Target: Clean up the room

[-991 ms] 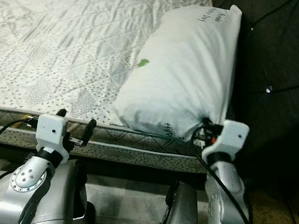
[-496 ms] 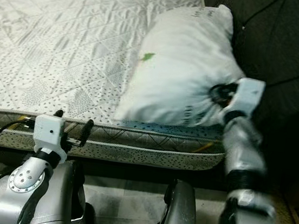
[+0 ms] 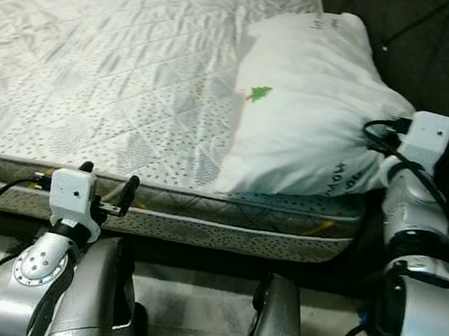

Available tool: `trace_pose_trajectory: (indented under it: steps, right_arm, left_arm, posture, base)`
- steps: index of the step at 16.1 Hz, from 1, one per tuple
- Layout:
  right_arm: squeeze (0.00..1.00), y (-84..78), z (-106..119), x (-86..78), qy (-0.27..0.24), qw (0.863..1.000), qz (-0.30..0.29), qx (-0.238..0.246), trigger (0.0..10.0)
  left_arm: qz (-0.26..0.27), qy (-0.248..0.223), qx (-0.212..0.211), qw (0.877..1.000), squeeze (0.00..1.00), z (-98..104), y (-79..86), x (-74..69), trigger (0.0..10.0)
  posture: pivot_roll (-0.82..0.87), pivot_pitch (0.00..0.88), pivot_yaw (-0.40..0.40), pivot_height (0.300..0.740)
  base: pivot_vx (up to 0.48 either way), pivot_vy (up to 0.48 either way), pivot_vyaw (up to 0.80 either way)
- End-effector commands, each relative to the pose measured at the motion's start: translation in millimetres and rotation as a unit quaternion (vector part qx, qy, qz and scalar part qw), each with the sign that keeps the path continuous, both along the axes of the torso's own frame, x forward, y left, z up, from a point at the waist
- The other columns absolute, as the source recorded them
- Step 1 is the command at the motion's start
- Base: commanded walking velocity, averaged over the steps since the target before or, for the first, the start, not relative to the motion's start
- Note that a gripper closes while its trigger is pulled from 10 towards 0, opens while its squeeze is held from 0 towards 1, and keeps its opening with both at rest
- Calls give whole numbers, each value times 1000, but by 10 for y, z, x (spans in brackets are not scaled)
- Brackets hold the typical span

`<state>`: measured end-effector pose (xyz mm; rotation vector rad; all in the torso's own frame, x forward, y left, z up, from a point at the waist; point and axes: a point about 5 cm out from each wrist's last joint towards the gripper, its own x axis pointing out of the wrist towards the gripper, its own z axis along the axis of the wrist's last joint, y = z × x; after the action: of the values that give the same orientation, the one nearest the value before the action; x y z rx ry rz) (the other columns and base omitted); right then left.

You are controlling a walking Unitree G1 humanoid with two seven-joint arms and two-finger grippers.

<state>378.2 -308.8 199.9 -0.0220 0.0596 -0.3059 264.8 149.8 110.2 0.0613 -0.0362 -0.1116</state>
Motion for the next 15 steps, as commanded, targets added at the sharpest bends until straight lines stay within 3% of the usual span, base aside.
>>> trace_pose_trajectory:
  steps: [1, 4, 5, 8, 12, 15]
  right_arm:
    - [0, -205, 263, -63, -60, 997, -36, -23, 0]
    - [0, -160, -160, -156, -21, 998, -58, -3, 0]
    - [0, -51, -371, -216, -17, 998, -55, -1, 0]
    - [0, 117, -600, -337, -24, 999, -45, 2, 0]
    - [0, 152, -717, -475, -19, 999, -44, 2, 0]
    - [0, 171, -685, -539, -26, 998, -50, 3, 0]
  left_arm:
    - [3, 7, 6, 1000, 0, -32, 8, -11, 10000]
    - [5, 11, 7, 1000, 0, -62, 12, -31, 10000]
    - [5, 12, 7, 1000, 0, -70, 13, -39, 10000]
    - [1, 17, 9, 1000, 0, -95, 17, -30, 10000]
    - [3, 19, 12, 1000, 0, -115, 36, -20, 10000]
    - [1, 22, 13, 1000, 0, -143, 20, -55, 10000]
  posture:
    - [33, 115, -30, 515]
    - [24, 117, -34, 515]
    - [21, 118, -30, 515]
    - [8, 116, -19, 515]
    - [5, 114, -22, 515]
    - [6, 116, -18, 515]
  base:
    - [0, 0, 0]
    - [0, 0, 0]
    - [0, 0, 0]
    - [0, 0, 0]
    - [0, 0, 0]
    - [0, 0, 0]
